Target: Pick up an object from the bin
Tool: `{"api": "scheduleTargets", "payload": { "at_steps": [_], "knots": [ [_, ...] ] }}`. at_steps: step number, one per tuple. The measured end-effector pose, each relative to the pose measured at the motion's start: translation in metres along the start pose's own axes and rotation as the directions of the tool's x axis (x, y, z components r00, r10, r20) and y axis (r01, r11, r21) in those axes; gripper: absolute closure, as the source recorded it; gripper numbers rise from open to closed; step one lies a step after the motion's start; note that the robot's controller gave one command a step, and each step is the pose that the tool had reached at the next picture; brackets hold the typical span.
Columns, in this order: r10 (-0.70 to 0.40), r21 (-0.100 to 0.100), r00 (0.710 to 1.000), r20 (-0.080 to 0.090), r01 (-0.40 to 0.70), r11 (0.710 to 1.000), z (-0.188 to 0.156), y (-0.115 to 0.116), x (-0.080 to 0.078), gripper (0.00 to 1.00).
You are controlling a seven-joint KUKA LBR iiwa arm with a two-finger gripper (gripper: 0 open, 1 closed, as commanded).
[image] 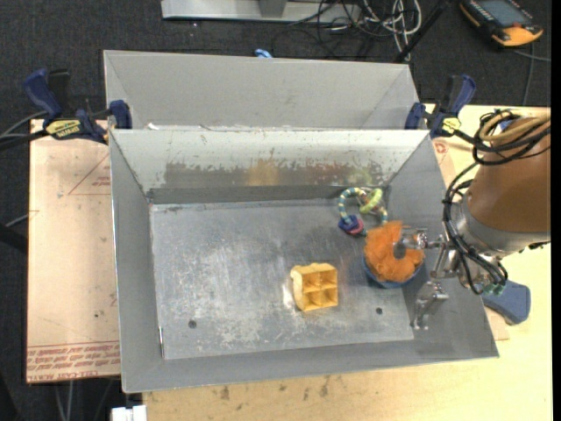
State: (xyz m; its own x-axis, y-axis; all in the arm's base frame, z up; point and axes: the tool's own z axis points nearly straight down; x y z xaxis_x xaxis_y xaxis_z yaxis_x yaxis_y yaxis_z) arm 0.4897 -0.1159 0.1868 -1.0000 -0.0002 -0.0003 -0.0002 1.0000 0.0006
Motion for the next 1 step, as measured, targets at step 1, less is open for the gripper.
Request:
{"api": "scheduleTargets", "payload": {
  "at_steps": [1],
  "knots": [
    [0.07, 0.0, 0.997, 0.014, -0.07, 0.998, 0.0593, -0.0157, -0.047, 0.0]
  ]
}}
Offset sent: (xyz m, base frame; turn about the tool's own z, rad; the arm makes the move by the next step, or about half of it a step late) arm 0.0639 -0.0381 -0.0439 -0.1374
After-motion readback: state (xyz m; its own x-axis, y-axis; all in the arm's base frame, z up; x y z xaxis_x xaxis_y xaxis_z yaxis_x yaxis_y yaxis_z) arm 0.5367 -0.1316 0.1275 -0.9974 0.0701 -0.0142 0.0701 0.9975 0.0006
